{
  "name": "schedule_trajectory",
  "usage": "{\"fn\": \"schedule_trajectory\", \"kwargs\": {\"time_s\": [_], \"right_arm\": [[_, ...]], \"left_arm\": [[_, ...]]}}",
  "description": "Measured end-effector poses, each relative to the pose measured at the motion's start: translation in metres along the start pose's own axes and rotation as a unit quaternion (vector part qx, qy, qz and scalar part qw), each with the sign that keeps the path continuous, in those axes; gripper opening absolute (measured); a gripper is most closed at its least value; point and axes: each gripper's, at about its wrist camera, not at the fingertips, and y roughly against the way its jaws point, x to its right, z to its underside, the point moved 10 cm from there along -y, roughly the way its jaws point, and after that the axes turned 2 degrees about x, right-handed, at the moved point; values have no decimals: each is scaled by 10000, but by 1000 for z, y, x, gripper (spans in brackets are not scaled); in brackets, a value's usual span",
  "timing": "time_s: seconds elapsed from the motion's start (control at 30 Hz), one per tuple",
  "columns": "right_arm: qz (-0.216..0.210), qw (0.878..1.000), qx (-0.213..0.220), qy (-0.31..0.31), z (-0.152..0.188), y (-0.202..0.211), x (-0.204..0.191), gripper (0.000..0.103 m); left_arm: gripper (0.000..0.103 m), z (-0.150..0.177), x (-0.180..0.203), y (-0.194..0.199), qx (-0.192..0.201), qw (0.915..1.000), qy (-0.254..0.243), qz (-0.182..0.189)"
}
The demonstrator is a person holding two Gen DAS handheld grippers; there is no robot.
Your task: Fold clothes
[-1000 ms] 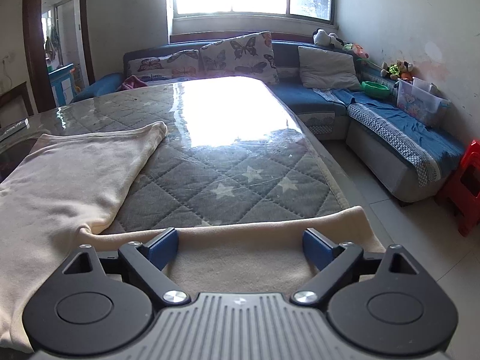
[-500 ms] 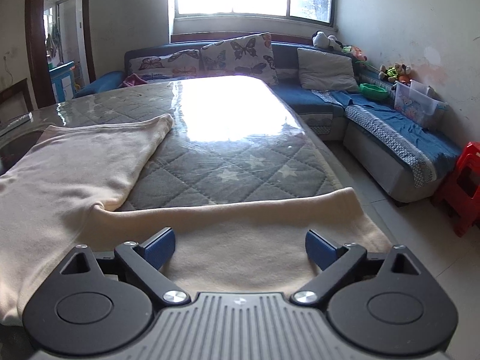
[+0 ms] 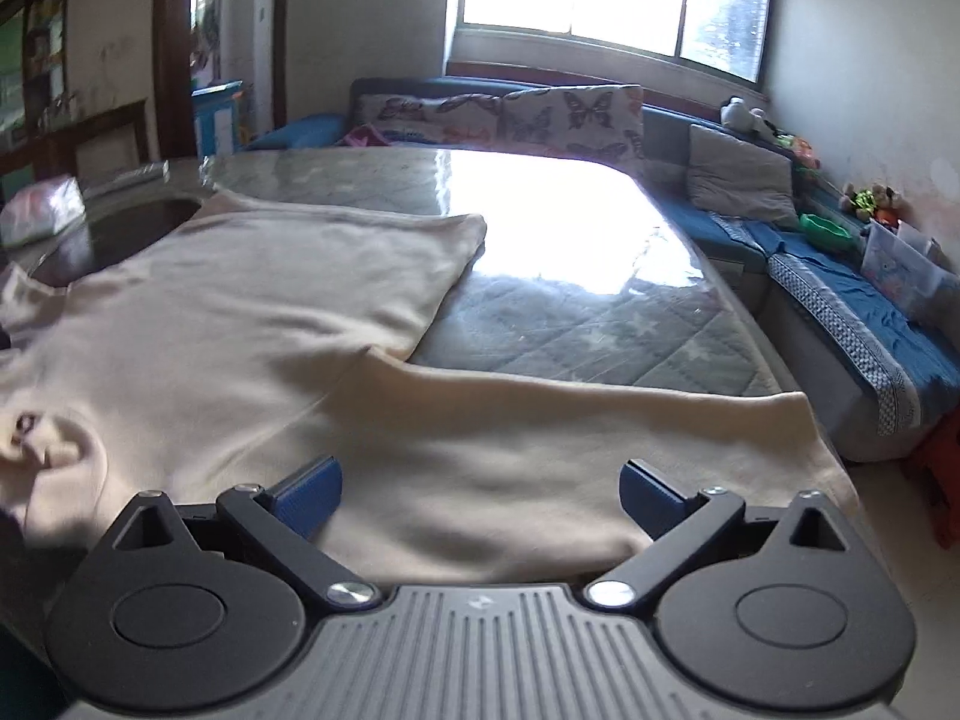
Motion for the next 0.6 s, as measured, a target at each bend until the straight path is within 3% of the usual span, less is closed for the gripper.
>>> {"fn": "schedule_trajectory", "kwargs": {"time_s": [0.2,0.33,0.5,0.6], "right_arm": [[-75,9997,87,209,-3,4,-14,103],[-124,9998,64,148,1,3,-15,103],[-105,9999,94,-23,2,8,-7,103],[-86,9999,50,-77,5,7,-5,103]], "left_arm": [[36,-14,22,9,222,9995,2,238],[37,2,29,-4,-45,9995,-269,140],[55,7,17,2,-43,9997,-249,-26],[56,7,13,4,-79,9997,-235,-91]]}}
